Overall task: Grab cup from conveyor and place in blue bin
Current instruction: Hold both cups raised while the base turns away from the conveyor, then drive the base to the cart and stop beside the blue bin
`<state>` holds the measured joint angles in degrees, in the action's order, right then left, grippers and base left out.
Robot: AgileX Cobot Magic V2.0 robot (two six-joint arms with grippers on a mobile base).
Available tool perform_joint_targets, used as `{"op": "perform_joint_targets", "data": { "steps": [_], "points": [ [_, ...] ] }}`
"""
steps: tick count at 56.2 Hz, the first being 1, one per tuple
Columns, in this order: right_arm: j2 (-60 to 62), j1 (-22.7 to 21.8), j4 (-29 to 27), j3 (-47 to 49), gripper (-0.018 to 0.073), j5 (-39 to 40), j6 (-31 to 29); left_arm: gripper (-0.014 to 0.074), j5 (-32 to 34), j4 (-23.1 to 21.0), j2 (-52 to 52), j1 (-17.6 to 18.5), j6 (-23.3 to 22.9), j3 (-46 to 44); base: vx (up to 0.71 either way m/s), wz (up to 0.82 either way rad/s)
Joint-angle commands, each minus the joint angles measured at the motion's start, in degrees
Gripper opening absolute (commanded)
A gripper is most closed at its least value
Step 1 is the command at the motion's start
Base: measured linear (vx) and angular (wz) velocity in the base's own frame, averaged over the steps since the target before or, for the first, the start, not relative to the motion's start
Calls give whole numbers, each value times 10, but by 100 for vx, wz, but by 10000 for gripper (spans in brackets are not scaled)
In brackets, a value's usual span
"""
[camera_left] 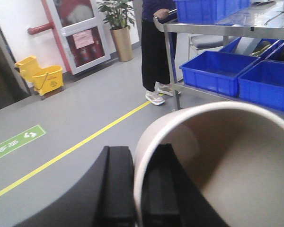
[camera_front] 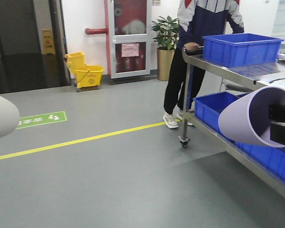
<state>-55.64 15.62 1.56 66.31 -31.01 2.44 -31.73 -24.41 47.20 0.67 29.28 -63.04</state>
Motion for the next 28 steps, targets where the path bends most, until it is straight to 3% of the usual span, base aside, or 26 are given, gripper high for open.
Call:
{"op": "perform_joint_targets", "data": {
  "steps": [1, 28],
  "points": [
    [7, 1, 3, 17, -9, 53, -2, -6, 46, -16, -1, -1, -3, -19, 29, -23],
    [7, 1, 3, 17, -9, 53, -2, -6, 46, -16, -1, -1, -3, -19, 32, -16]
  ]
}}
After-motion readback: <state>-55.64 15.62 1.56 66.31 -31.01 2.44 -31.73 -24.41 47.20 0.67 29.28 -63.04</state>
